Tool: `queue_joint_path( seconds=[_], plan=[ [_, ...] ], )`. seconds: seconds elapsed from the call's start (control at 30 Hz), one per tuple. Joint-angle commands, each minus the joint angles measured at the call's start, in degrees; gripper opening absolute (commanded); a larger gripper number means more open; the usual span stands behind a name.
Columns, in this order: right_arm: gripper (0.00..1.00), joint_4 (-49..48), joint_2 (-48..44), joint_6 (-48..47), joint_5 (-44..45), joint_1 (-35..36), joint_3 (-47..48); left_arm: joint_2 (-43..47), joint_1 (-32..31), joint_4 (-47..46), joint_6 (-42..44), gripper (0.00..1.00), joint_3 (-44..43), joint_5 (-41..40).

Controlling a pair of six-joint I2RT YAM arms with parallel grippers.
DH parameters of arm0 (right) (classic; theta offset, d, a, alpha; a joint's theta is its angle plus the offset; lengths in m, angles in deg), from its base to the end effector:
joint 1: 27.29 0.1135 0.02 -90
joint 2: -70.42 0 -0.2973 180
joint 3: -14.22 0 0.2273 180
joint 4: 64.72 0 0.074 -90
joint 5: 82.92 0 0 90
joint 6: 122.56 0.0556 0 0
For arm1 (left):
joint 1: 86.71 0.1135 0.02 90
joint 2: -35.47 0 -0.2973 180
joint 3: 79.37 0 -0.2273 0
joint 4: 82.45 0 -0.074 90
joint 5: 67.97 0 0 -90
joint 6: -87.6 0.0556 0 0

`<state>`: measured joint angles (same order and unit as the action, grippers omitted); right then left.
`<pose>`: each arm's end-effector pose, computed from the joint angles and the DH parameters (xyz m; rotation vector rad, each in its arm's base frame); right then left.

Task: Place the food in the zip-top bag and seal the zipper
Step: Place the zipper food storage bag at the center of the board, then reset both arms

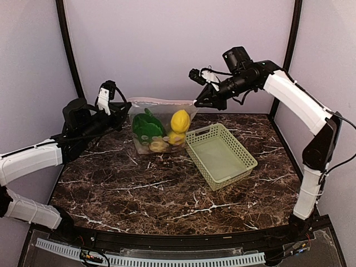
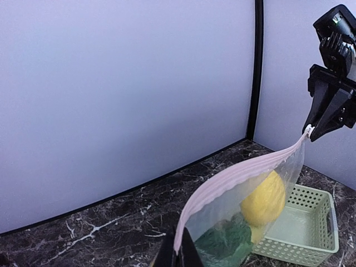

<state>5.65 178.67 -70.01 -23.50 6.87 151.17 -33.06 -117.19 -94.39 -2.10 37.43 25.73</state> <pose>0.3180 0.2500 0.4240 -1.5228 1.6446 0.5793 0.2275 -0.1381 0.3840 0.4422 1.4054 -0.4762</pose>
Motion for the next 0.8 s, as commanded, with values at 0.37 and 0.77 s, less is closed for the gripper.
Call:
queue_joint_path(
  seconds=[0.37,0.77],
  plan=[
    [0.62,11.1,-12.1,-7.5,-12.2,11.2,-25.5,29.9,0.2,32.1,-6.6,0.66,8.6,16.4],
    [0.99,-14.6,-21.2,20.7,5.1,-11.8,-26.8,19.2,0.3,42.6,-3.1,0.99,-8.0,-12.2]
  ],
)
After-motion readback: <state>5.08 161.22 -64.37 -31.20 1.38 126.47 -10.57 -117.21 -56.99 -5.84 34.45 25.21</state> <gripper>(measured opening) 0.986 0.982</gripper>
